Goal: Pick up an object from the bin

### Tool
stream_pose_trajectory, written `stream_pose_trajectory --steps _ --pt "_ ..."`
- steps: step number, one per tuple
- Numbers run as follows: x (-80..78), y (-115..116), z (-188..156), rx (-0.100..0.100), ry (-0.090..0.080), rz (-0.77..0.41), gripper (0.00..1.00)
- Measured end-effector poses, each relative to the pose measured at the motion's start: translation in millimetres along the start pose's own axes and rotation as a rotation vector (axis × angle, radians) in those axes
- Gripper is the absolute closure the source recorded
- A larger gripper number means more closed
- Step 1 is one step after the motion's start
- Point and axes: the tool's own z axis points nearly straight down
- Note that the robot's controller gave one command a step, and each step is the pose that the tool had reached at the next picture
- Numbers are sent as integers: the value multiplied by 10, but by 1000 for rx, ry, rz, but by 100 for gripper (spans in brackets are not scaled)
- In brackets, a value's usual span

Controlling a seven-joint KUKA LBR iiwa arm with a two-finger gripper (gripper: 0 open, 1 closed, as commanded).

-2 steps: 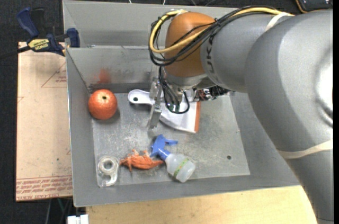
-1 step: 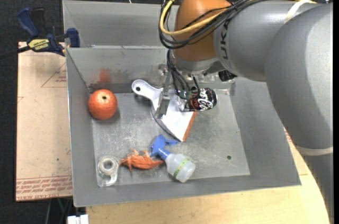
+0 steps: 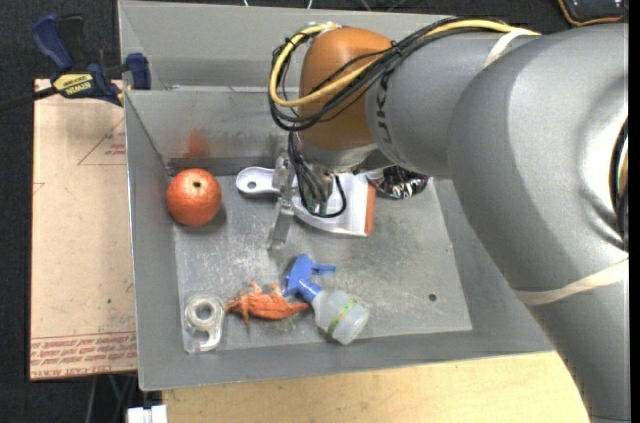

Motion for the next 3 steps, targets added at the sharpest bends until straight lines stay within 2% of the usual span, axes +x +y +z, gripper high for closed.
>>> stream_pose_trajectory --steps 1,2,3 --pt "-62 -227 95 0 -12 225 0" --pt "1 -6 8 1 1 7 100" --pt "1 -7 8 1 1 7 100"
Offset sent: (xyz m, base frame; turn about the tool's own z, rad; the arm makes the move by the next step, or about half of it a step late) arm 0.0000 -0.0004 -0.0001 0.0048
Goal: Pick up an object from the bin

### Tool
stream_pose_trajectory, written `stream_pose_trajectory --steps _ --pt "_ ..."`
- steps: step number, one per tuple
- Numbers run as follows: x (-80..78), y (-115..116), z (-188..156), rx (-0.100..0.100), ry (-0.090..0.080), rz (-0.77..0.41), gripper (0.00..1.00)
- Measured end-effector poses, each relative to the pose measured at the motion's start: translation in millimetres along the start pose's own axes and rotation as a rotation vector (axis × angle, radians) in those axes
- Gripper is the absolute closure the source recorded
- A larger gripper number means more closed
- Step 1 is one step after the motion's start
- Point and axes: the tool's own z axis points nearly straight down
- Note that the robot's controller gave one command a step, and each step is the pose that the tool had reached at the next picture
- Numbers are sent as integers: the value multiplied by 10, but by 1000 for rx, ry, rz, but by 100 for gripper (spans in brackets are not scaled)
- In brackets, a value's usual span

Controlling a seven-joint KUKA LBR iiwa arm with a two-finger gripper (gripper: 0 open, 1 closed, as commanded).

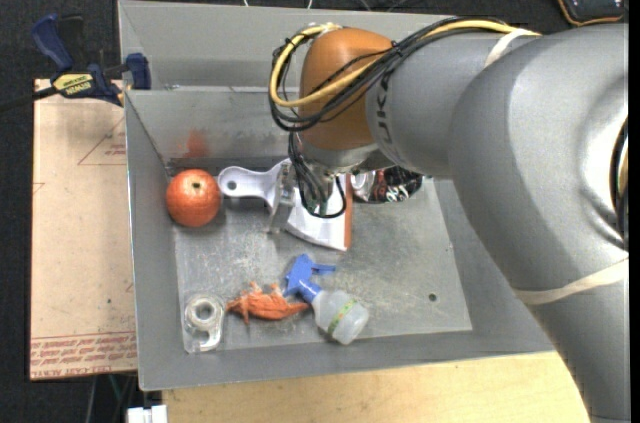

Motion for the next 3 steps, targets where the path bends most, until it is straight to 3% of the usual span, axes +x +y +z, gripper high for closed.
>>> stream_pose_trajectory --steps 3 --pt "6 -4 -1008 1 4 0 100"
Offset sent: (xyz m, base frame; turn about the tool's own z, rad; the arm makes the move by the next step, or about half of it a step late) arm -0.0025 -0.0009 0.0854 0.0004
